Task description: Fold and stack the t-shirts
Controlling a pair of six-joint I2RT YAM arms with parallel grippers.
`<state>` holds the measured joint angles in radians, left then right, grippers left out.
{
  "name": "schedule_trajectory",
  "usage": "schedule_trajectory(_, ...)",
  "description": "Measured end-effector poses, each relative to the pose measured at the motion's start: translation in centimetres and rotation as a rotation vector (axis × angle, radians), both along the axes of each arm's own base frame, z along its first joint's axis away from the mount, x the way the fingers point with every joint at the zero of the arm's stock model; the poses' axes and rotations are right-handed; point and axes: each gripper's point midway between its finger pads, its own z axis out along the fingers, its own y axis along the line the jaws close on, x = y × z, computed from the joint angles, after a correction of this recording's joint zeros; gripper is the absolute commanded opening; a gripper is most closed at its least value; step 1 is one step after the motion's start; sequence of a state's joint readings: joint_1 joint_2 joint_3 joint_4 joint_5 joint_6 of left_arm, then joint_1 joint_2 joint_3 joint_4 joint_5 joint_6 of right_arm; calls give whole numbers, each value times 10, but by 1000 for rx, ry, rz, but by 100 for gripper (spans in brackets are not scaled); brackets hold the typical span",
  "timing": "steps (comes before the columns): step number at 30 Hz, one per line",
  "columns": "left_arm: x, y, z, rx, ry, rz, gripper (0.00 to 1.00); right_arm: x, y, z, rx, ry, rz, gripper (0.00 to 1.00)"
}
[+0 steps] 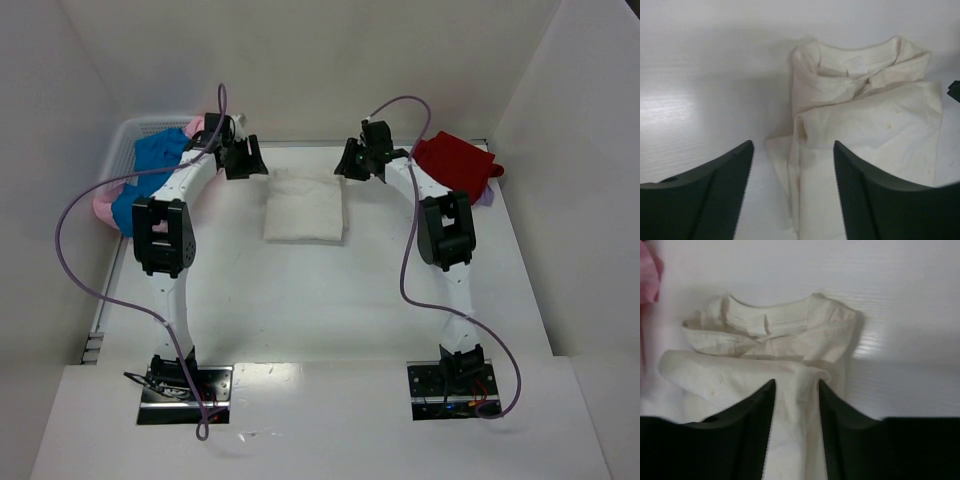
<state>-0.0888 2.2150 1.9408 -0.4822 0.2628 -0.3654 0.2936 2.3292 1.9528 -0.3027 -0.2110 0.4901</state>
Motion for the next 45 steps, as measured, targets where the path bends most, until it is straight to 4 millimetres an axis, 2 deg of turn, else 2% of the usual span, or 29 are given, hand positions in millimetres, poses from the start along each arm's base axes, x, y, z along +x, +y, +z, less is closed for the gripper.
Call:
schedule_trajectory(1, 4, 2, 7, 2, -20, -2, 81, 1, -2, 1, -7, -2, -2, 61)
schedule_trajectory(3, 12, 3, 23, 3, -69, -19, 85, 6, -7, 11, -19, -18, -6, 75)
schedule_trajectory(4, 15, 1, 32, -4, -92, -29, 87, 11, -8, 19, -21, -39, -9, 79)
schedule_trajectory(6, 15, -4, 48, -21, -127, -59, 88, 18, -12, 36, -24, -82, -18, 81)
schedule_trajectory(8, 10, -10, 61, -44, -150, -94, 87, 18, -14, 52, -22, -110, -20, 79)
schedule_trajectory(11, -1, -22, 78, -80, -181, -141, 74, 9, -14, 77, 5, -148, -10, 54)
schedule_trajectory(12, -5, -26, 81, -92, -187, -155, 67, 4, -14, 84, 18, -156, -2, 42)
schedule_trajectory(13, -9, -32, 83, -105, -190, -170, 55, -2, -13, 91, 33, -162, 6, 28)
schedule_trajectory(14, -13, -38, 84, -119, -192, -186, 42, -6, -11, 99, 51, -171, 15, 21)
schedule_trajectory(15, -16, -45, 83, -135, -190, -199, 33, -9, -9, 105, 70, -179, 25, 15)
schedule_trajectory(17, -21, -56, 75, -160, -179, -217, 18, -12, -3, 114, 107, -195, 47, 5)
schedule_trajectory(18, -24, -60, 69, -171, -166, -221, 13, -13, 1, 114, 125, -196, 62, 5)
schedule_trajectory(20, -31, -69, 53, -192, -135, -225, 10, -18, 7, 107, 158, -175, 88, 4)
schedule_trajectory(23, -35, -76, 31, -218, -90, -222, 7, -24, 16, 85, 192, -117, 124, 3)
schedule_trajectory(31, -21, -75, -36, -233, 10, -161, 5, -25, 27, 2, 200, 48, 136, 2)
schedule_trajectory(34, -11, -71, -55, -210, 34, -133, 5, -22, 29, -23, 189, 91, 132, 2)
schedule_trajectory(39, 4, -66, -63, -176, 23, -98, 6, -11, 30, -38, 176, 104, 129, 2)
schedule_trajectory(45, 14, -63, -69, -165, 14, -82, 9, -2, 25, -39, 163, 94, 112, 2)
